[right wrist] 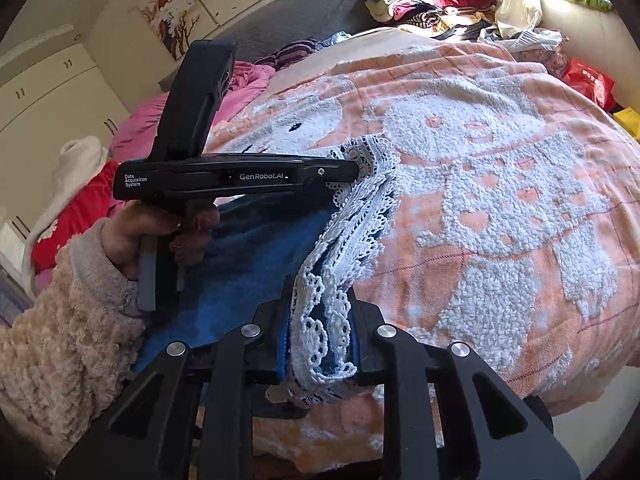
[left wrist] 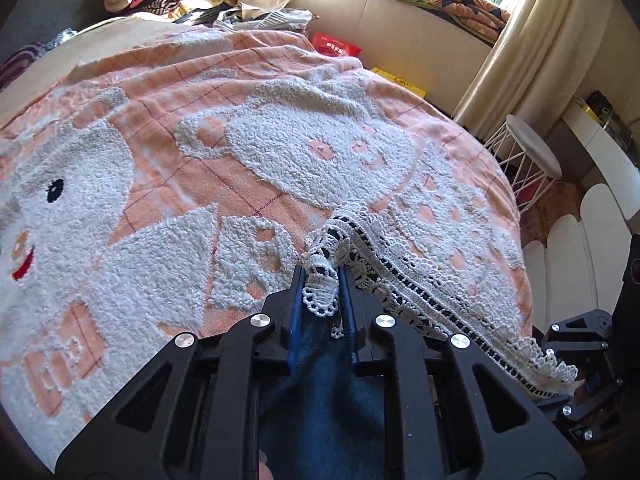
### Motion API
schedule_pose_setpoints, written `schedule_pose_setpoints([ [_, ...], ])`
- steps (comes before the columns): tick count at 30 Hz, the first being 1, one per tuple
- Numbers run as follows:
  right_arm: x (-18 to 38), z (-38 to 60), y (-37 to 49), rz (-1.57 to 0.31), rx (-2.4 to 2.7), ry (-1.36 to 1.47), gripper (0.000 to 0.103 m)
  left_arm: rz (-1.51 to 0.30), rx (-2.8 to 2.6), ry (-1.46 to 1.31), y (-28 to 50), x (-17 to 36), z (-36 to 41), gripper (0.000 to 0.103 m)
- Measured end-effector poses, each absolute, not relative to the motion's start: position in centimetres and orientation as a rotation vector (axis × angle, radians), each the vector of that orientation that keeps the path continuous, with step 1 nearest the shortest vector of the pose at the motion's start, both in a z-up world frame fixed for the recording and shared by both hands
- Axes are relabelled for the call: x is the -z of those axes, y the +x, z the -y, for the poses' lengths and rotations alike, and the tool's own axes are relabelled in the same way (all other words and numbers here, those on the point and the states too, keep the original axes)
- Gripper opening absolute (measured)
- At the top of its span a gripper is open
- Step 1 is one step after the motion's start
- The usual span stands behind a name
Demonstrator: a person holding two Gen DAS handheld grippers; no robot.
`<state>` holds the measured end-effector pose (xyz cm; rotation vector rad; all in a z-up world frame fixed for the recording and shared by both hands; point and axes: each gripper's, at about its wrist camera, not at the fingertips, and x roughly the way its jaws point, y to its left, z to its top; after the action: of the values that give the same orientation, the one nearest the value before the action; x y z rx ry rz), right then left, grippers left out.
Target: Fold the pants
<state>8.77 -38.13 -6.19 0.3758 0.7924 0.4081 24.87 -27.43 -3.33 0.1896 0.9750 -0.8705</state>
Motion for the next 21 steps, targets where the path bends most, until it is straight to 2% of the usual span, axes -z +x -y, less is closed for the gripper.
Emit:
schedule_pose_setpoints([
  [3, 4.6, 36.8, 8.3, -0.767, -0.432, 0.344, 0.017, -0.943, 0.88, 0.122, 24.2, 1.9, 25.4, 0.01],
  [8, 3.2, 33.9, 8.2, -0.757, -0.469, 0.279, 0.017, -0.897, 0.86, 0.052, 23.0, 0.0, 21.3, 0.01],
  [21, 2.9, 23.4, 7.7, -0.813, -0.658, 0.14, 0.017, -0.878, 0.693, -0.149, 21.0, 0.5, 8.0, 0.008],
])
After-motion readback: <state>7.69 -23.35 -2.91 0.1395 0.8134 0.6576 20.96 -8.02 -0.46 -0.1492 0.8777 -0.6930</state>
